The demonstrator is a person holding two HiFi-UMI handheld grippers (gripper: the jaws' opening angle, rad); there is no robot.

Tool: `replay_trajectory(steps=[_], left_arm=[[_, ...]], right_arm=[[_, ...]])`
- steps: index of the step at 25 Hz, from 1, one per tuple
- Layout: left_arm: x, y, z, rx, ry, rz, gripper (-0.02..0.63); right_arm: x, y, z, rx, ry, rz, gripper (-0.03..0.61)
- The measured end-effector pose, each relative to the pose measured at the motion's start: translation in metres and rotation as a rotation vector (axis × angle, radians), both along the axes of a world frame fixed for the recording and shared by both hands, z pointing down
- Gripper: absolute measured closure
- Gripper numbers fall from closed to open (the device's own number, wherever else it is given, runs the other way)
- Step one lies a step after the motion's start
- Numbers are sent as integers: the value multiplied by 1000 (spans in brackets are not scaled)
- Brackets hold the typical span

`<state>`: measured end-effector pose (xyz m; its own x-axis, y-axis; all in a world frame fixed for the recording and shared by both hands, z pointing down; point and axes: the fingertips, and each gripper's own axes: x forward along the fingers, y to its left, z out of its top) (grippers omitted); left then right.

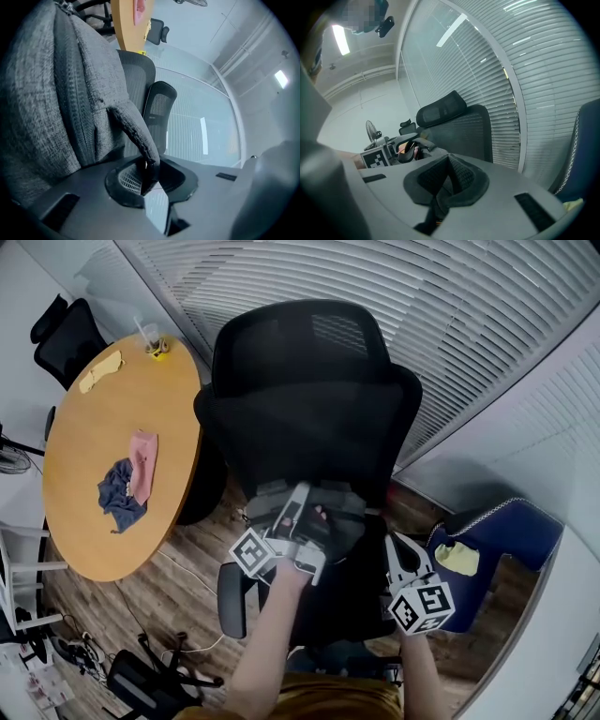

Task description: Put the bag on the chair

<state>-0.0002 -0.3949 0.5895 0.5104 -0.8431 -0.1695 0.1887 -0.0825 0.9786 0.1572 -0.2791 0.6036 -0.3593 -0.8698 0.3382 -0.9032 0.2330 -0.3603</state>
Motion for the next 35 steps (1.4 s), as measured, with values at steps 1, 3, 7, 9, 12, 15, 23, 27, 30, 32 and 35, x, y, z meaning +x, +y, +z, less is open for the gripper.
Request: replay_trajectory(steps=[1, 3, 7, 9, 12, 15, 23, 27, 30, 32, 35], left_arm=[[1, 0, -1, 2, -3, 9, 544], [1, 0, -5, 5, -18, 24, 501], [-7, 0, -7, -3, -53, 25, 439], [-11, 1, -10, -5, -76, 32, 374], [-17, 4, -11, -25, -80, 25, 358], [-24, 13, -4, -44, -108, 30, 353], [-40, 51, -12, -12, -339, 99, 418], [-56, 74, -26, 5, -459, 97, 470], [-61, 91, -46, 95, -615, 103, 544], [-67, 101, -62, 168, -739, 81, 582], [-79, 116, -83, 259, -945, 17, 589]], right_arm=[[1, 1, -2, 0, 2, 3, 568], [3, 1, -6, 1, 6, 11, 568], [1, 2, -14, 18, 7, 17, 568], [-2, 2, -22, 30, 9, 17, 568], [-5, 4, -32, 46, 13, 17, 568], [-10, 7, -41, 66, 14, 15, 568], [-28, 26, -76, 130, 18, 2, 568], [-42, 37, -98, 169, 44, -13, 568], [-49, 48, -112, 204, 75, -17, 568], [-52, 56, -121, 218, 96, -12, 568], [-56, 68, -130, 245, 118, -6, 568]])
